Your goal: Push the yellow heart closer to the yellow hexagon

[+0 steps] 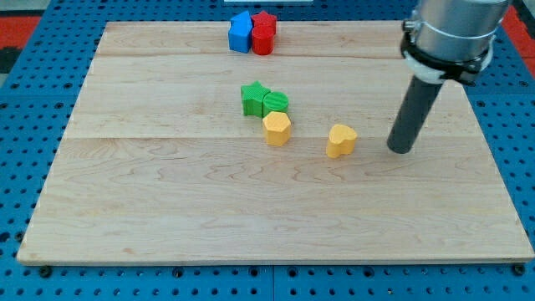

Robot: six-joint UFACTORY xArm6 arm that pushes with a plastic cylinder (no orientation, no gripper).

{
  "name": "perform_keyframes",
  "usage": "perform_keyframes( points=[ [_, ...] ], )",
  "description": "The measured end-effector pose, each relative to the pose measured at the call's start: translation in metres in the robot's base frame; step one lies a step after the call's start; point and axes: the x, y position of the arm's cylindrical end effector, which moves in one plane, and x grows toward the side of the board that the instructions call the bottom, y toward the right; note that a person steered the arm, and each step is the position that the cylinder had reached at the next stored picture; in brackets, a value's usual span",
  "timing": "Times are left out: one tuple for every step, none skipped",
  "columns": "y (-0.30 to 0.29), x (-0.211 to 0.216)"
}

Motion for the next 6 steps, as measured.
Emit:
perform_keyframes(
  points=[
    [-0.026, -0.001],
    [-0.057, -0.015],
    [-0.084, -0.026],
    [-0.087, -0.027],
    [-0.087, -0.013],
    [-0.102, -0.009]
  ],
)
